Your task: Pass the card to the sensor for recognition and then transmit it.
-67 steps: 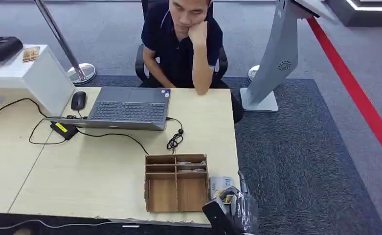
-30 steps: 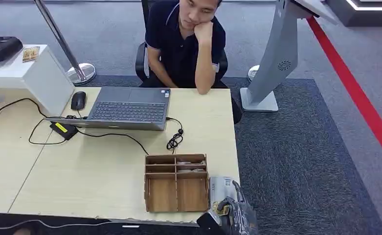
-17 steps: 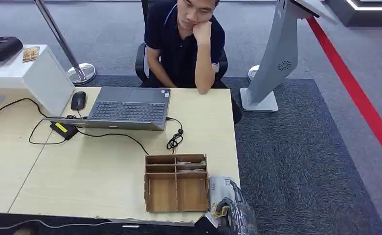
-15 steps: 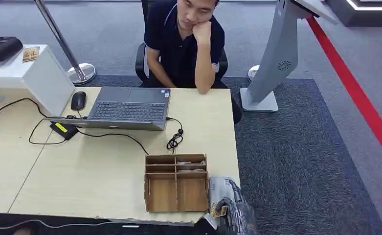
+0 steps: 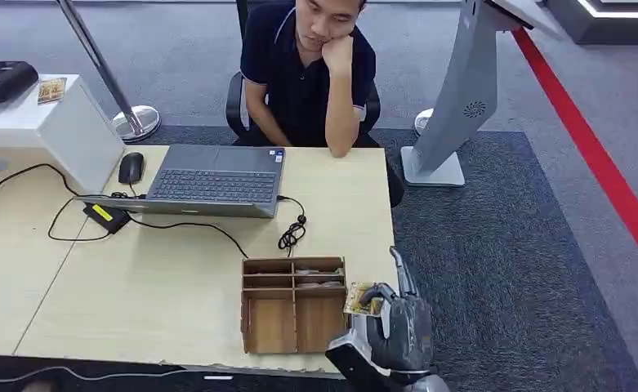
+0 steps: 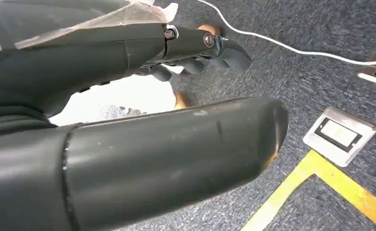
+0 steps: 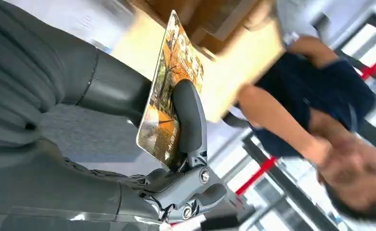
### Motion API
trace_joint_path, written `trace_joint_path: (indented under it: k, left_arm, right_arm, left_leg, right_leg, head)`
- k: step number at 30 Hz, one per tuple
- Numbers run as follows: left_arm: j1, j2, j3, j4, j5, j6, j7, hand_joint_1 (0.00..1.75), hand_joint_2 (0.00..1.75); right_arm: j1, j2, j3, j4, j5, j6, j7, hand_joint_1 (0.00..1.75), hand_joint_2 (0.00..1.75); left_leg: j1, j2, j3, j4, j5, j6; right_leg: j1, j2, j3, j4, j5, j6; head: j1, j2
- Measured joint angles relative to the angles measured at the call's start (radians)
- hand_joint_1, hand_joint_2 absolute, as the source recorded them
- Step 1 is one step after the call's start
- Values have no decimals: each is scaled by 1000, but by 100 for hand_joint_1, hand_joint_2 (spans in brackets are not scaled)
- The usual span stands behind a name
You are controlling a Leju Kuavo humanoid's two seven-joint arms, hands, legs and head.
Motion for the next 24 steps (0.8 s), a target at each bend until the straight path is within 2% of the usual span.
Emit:
trace_joint_path:
  k: [8, 17, 24]
  left_arm:
    - [-1, 0, -60, 0, 25, -8, 5, 0, 0]
    - [-2, 0, -129, -2, 26, -13, 5, 0, 0]
    - [-3, 0, -184, -3, 36, -19, 5, 0, 0]
  right_arm:
    - [-58, 86, -19, -29, 26, 1, -45, 175, 175]
    - [-178, 128, 14, -15, -62, 3, -46, 175, 175]
    - [-241, 171, 19, 47, -79, 3, -77, 175, 175]
  left_leg:
    - [0, 0, 0, 0, 0, 0]
    - [0, 0, 0, 0, 0, 0]
    - [0, 0, 0, 0, 0, 0]
  right_leg:
    - [0, 0, 0, 0, 0, 0]
    - [0, 0, 0, 0, 1, 1]
    - [0, 0, 0, 0, 1, 1]
  head:
    - [0, 0]
    - [0, 0]
    - [0, 0]
